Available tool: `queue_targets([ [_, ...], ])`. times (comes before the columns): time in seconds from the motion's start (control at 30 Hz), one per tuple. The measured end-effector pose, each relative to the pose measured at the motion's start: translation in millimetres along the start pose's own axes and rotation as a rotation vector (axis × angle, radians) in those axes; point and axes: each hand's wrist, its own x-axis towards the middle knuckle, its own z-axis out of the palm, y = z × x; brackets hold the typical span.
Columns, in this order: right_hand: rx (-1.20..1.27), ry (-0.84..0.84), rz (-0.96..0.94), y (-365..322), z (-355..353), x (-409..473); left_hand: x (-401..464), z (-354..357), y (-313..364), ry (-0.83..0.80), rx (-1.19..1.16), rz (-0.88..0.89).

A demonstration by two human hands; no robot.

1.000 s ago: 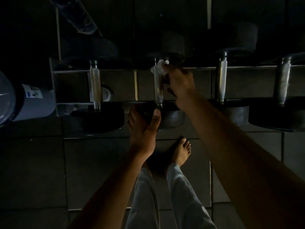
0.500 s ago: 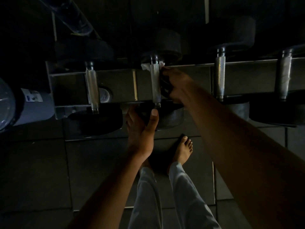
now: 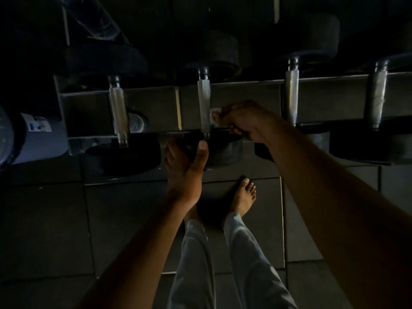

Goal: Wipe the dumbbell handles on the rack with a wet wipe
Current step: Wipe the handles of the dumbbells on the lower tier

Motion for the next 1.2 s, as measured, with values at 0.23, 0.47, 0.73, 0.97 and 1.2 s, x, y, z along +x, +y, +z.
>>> queue_targets([
  [0.23, -0.191, -0.034, 0.044, 0, 0, -8, 0, -1, 2, -0.011, 0.008, -0.024],
  [0.47, -0.498, 0.12, -0.39, -27, -6, -29, -1, 0, 1, -0.005, -0.036, -0.015],
  [0.73, -1.137, 0.319, -0.911, -63, 16, -8, 0, 1, -3, -0.004, -0.045, -0.027],
  [0.97, -1.314, 0.227, -0.895, -80, 22, -5, 1, -4, -12, -0.034, -0.178, -0.085],
  [1.2, -1.503, 0.07, -0.829, -89, 20, -2, -1, -17, -29, -0.101, -0.254, -0.091],
])
